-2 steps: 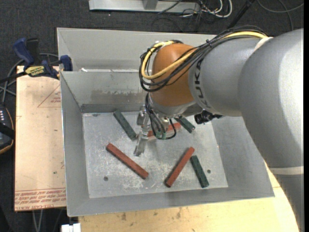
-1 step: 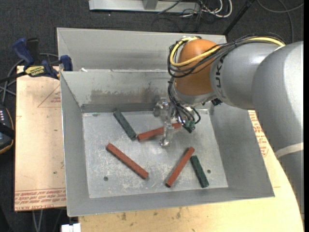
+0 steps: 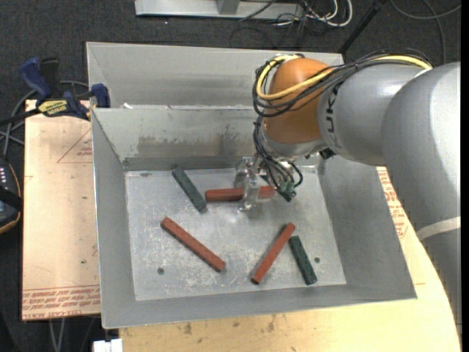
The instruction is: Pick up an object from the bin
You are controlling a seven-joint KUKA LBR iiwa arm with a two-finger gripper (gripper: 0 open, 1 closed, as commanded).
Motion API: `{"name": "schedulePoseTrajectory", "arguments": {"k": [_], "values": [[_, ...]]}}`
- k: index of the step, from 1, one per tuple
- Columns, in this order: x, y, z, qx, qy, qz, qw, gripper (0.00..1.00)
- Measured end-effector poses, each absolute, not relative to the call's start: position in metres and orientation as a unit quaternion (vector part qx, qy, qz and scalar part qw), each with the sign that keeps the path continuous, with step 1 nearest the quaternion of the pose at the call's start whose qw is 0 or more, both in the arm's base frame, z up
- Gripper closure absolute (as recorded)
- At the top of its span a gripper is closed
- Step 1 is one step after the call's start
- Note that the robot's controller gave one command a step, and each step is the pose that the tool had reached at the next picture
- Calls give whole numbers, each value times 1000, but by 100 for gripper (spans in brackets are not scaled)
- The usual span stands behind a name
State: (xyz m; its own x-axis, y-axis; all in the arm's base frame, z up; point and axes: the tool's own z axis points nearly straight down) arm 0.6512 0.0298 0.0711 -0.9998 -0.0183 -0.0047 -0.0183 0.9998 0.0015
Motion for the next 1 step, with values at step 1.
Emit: {"name": "schedulePoseTrajectory", "arguments": {"k": [1], "values": [[648,45,215,-21,1000,1,6,100]]}}
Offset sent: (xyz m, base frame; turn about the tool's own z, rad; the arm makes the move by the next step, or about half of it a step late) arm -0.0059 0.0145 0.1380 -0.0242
